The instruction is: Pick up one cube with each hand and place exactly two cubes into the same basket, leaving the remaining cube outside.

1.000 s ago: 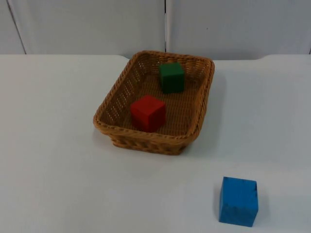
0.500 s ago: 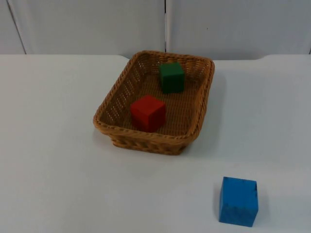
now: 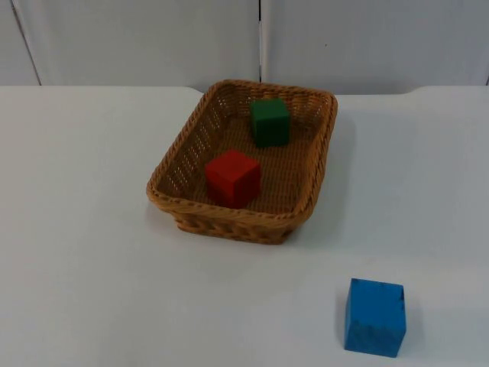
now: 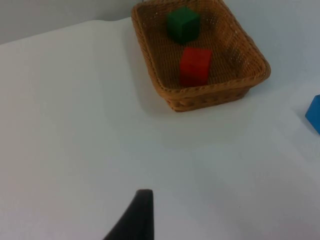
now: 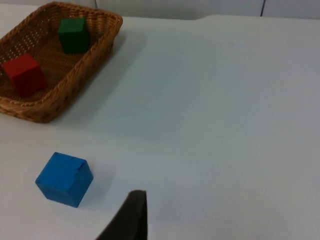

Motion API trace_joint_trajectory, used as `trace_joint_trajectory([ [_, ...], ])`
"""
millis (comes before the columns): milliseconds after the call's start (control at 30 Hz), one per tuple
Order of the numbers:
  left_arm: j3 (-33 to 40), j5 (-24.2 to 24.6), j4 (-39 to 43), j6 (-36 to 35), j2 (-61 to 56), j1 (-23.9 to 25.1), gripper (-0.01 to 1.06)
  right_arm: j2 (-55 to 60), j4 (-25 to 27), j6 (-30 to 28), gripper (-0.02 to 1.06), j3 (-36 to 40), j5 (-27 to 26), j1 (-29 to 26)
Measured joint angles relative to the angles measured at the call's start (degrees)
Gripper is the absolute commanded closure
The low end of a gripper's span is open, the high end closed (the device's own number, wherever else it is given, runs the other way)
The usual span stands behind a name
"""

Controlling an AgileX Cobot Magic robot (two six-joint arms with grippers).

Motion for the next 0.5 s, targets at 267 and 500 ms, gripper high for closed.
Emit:
trace_joint_trajectory([
  [267, 0.0, 0.0, 0.0, -0.3, 0.0, 0.0, 0.0, 0.0, 0.8, 0.0, -0.01, 0.0, 0.0, -0.5],
  [500, 0.0, 0.1, 0.0, -0.3, 0.0, 0.0, 0.0, 0.0, 0.8, 0.0, -0.01, 0.0, 0.0, -0.5],
])
